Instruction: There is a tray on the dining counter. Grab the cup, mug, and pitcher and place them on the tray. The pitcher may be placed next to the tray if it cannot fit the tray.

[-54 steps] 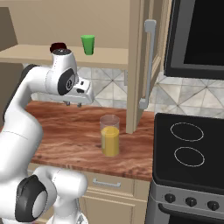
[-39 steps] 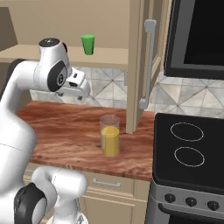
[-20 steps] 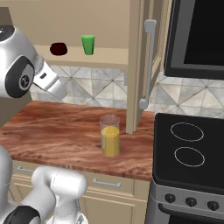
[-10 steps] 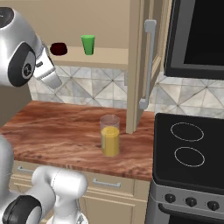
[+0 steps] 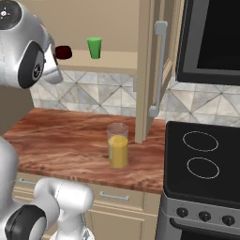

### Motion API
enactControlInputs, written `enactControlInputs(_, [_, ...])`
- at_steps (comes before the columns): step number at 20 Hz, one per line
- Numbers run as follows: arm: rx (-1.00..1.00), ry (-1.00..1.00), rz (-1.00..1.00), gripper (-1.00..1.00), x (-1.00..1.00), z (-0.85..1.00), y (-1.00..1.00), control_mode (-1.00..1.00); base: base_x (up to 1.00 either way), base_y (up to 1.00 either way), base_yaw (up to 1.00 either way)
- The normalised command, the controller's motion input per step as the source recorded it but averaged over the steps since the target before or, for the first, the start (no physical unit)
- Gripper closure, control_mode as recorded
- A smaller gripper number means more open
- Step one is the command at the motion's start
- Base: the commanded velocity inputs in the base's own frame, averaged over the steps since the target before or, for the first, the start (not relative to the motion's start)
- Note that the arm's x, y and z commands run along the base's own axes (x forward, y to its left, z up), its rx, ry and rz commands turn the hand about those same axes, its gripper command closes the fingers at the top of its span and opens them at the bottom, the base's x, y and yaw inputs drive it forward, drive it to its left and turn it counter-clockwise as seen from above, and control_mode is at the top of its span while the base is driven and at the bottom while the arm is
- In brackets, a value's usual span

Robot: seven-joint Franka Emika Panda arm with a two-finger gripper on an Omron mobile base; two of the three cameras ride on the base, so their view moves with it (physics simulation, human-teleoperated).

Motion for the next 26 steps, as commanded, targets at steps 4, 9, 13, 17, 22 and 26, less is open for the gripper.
enactControlInputs(4, [0.13, -0.18, 0.00, -1.00, 0.23, 0.19, 0.00, -1.00, 0.00, 0.00, 0.00])
enactControlInputs(9, [0.12, -0.17, 0.03, -1.00, 0.26, 0.10, 0.00, -1.00, 0.00, 0.00, 0.00])
enactControlInputs(13, [0.13, -0.15, 0.04, -1.00, 0.33, 0.08, 0.00, -1.00, 0.00, 0.00, 0.00])
enactControlInputs(17, [0.09, -0.02, 0.00, -1.00, 0.35, 0.05, 0.00, -1.00, 0.00, 0.00, 0.00])
enactControlInputs(22, [0.03, 0.14, 0.00, -1.00, 0.43, 0.01, 0.00, -1.00, 0.00, 0.00, 0.00])
enactControlInputs(26, [0.01, 0.23, 0.00, -1.00, 0.56, 0.00, -0.02, -1.00, 0.00, 0.00, 0.00])
